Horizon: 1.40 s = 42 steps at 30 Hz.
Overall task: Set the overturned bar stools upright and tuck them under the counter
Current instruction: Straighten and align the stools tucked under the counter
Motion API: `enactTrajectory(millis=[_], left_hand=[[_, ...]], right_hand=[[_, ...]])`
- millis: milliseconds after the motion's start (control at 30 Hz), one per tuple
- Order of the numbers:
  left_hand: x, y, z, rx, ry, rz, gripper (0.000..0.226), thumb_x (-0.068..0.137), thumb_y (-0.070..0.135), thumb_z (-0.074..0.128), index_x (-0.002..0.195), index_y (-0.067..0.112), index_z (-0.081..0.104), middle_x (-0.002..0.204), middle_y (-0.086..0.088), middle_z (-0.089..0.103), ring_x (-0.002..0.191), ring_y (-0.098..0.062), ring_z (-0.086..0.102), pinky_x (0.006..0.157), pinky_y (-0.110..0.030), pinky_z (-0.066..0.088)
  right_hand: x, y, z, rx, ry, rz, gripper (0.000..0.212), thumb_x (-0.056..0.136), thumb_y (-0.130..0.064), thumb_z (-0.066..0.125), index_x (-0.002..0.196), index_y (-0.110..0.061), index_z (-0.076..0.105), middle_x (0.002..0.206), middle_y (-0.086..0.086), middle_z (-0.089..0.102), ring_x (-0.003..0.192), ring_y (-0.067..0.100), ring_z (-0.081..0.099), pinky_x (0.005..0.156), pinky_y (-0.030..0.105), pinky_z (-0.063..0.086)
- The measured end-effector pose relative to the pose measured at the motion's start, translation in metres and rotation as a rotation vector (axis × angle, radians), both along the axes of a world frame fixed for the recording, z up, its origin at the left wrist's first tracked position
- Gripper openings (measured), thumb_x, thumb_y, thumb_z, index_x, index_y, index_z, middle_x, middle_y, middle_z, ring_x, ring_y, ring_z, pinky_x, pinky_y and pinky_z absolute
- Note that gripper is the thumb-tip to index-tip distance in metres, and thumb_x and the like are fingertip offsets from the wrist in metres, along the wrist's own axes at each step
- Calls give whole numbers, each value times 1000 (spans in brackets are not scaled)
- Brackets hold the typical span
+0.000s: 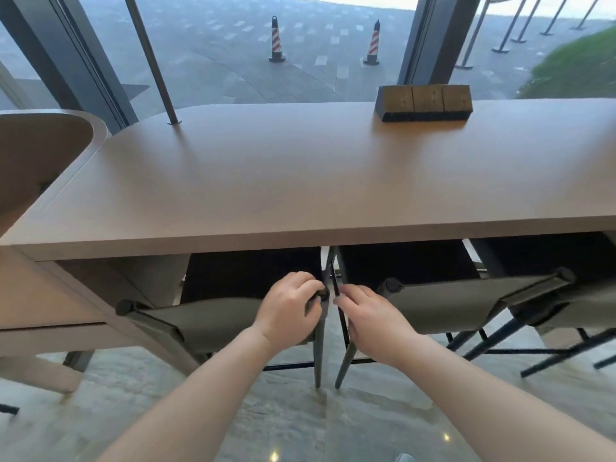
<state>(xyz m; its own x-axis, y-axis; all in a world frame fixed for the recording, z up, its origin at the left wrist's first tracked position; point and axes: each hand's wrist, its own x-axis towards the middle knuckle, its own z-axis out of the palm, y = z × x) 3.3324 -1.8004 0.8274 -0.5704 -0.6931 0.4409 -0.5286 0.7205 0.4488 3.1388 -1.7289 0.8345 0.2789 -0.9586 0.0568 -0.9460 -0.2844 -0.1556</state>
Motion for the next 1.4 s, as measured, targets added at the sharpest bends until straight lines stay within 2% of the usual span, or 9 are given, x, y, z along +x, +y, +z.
enactTrajectory(millis=[200, 333, 500, 667, 800, 1033, 1133, 1233, 1400], left_hand=[[-81, 23, 6, 37, -33, -127, 24, 93, 27, 55, 110, 16, 68, 106, 5, 64, 96, -14, 59, 72, -35, 55], [-125, 33, 0, -6, -139, -121, 22, 92, 21, 58, 110, 14, 68, 108, 3, 64, 96, -18, 60, 68, -38, 56], [-171, 45, -4, -83, -251, -4, 22, 81, 11, 70, 104, 9, 72, 106, -4, 68, 93, -23, 64, 63, -33, 57], [-199, 55, -6, -125, -315, 170, 29, 71, 3, 78, 100, 7, 74, 99, -7, 69, 86, -27, 65, 59, -33, 57], [-212, 61, -4, -139, -432, 257, 32, 70, 4, 80, 102, 5, 74, 96, -8, 70, 86, -30, 64, 56, -34, 54], [-226, 66, -3, -125, -630, 362, 47, 59, -2, 84, 104, 4, 73, 89, -10, 68, 82, -33, 62, 50, -33, 51], [-228, 68, -3, -112, -660, 380, 50, 58, -1, 85, 106, 5, 72, 91, -11, 68, 86, -34, 63, 52, -34, 53], [-230, 68, -1, -95, -682, 387, 52, 55, -4, 84, 105, 5, 72, 90, -10, 68, 87, -34, 64, 50, -33, 52], [-231, 54, 7, -154, -713, 325, 49, 45, -14, 76, 90, 4, 72, 75, -8, 65, 72, -32, 61, 41, -27, 36]], right_hand=[[-71, 25, 10, -55, -64, -137, 35, 85, -9, 60, 120, -12, 60, 118, 5, 58, 103, 28, 56, 79, 40, 53], [-141, 42, 11, -42, -23, -282, 37, 88, -8, 54, 124, -10, 59, 119, 6, 58, 103, 29, 55, 80, 40, 50], [-234, 62, 18, -38, 44, -430, 38, 86, -7, 56, 124, -7, 60, 118, 9, 59, 101, 30, 55, 76, 42, 50], [-311, 74, 19, -49, 144, -437, 36, 68, 1, 71, 104, 1, 68, 97, 15, 63, 83, 35, 59, 61, 43, 50], [-358, 75, 11, -76, 204, -428, 35, 69, -1, 74, 104, 0, 68, 98, 17, 64, 85, 36, 59, 63, 43, 50], [-385, 74, -1, -117, 194, -339, 41, 64, 6, 77, 104, 0, 68, 94, 18, 63, 85, 37, 58, 62, 44, 52], [-390, 68, -6, -133, 178, -311, 42, 65, 6, 76, 106, -2, 68, 96, 16, 64, 88, 35, 58, 65, 43, 54], [-392, 64, -11, -150, 149, -317, 44, 60, 12, 75, 102, 0, 68, 93, 17, 63, 84, 36, 57, 60, 43, 53], [-391, 61, -13, -199, 141, -301, 49, 49, 17, 73, 94, 0, 67, 85, 16, 61, 76, 38, 55, 53, 41, 46]])
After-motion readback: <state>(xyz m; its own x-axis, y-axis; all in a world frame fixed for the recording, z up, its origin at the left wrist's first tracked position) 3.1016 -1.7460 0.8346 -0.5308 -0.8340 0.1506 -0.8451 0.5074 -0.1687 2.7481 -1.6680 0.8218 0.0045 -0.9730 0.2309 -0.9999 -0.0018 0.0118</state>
